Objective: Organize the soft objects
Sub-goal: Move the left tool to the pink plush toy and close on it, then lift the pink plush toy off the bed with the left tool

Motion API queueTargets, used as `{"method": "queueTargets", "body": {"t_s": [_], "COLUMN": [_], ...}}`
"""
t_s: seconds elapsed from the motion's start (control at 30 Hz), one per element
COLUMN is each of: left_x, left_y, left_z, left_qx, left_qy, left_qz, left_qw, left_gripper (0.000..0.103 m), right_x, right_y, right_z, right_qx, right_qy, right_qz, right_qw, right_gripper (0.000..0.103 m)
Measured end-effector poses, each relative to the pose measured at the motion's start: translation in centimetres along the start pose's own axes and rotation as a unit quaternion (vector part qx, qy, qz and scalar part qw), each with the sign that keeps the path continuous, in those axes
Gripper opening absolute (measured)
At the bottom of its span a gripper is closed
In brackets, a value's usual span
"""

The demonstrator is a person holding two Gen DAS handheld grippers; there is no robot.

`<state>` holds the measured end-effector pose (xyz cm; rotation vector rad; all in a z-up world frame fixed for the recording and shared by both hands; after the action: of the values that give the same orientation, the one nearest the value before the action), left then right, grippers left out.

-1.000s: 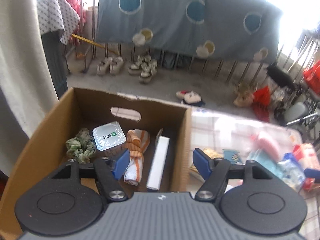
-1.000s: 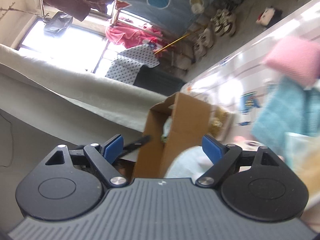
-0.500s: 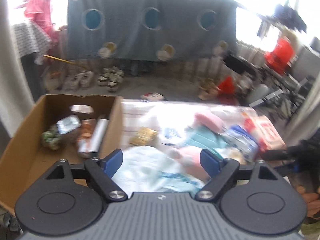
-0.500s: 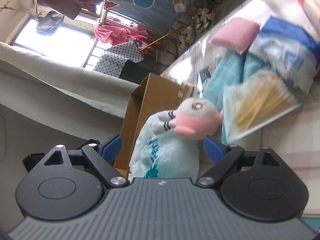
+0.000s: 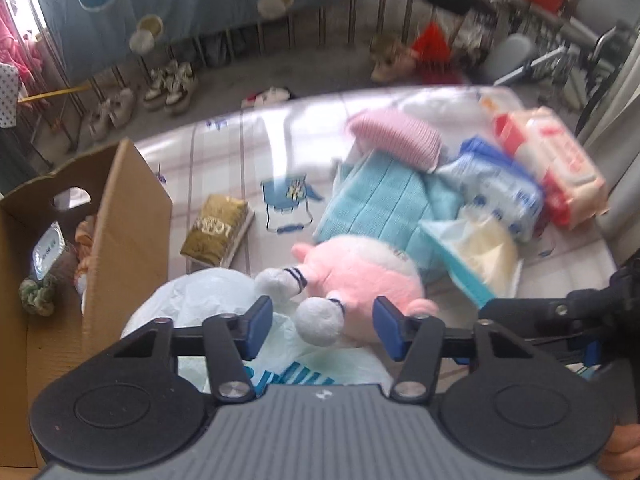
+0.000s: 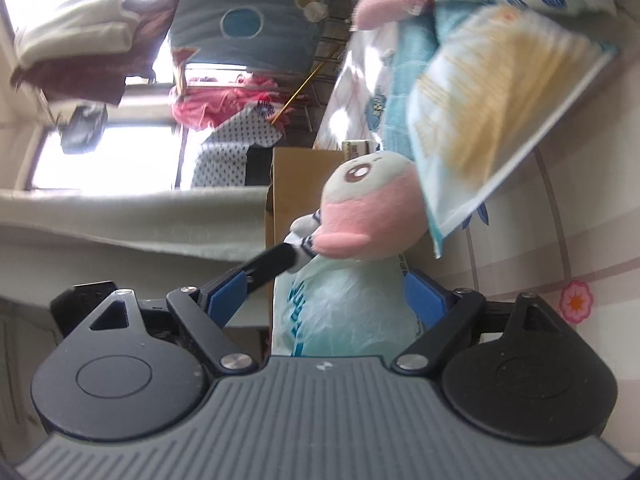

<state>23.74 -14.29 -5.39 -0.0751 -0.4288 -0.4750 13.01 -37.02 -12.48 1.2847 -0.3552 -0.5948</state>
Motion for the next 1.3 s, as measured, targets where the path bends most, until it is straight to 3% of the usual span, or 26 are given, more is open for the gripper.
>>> {"method": "queueTargets", "body": {"t_s": [0.17,0.33,0.43,0.7,1.03,1.2,1.3], "left_x": [0.1,0.6,0.9,-0.8,-9.7,-13.8,-13.8], "left_y": [0.4,-0.1,-0.7,-4.0,-9.5,-10.6,-10.1], "left_z": [-1.2,-0.6,0.0,4.4,8.1,7.5,7.3], "left_qx": [0.007,0.012,0.004,-0.06,-0.144,-0.145,-0.154], "left_qy": [0.018,-0.001,-0.008,-0.038,-0.073,-0.074,-0.073], "left_qz": [-0.004,-0.008,-0.001,0.022,0.055,0.063,0.081], "left_qw": [0.9998,0.9999,1.0,0.9973,0.9854,0.9847,0.982], "left_gripper": [0.024,0.016,0.014,0.014,0.014,0.014,0.014], "right_x": [0.1,0.2,0.2,-0.3,-2.3,-4.0,-4.7], "right_y": [-1.8,-2.1,-2.1,-1.7,-3.3,-4.6,-5.5], "right_z": [-1.1,-1.2,-0.8,1.7,6.5,8.3,9.8], "right_qx": [0.007,0.008,0.009,0.011,0.002,-0.022,-0.024], "right_qy": [-0.004,-0.007,-0.011,-0.013,-0.008,-0.001,-0.01], "right_qz": [-0.031,-0.033,-0.029,-0.009,0.002,0.011,0.004], "right_qw": [0.999,0.999,0.999,1.0,1.0,1.0,1.0], "right_gripper": [0.083,0.083,0.083,0.083,0.084,0.084,0.084]}}
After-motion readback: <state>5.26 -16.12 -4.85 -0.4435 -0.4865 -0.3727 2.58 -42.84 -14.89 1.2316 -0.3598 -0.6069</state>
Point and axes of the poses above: each gripper's, at about its wrist camera, not at the fingertips, and z roughly against the way its jaws point, y to its left, x to its top, the point moved 6 cm from there along -z, roughly the way its jaws point, and after that the axes turned 2 degrees about y, right-handed, at the moved point
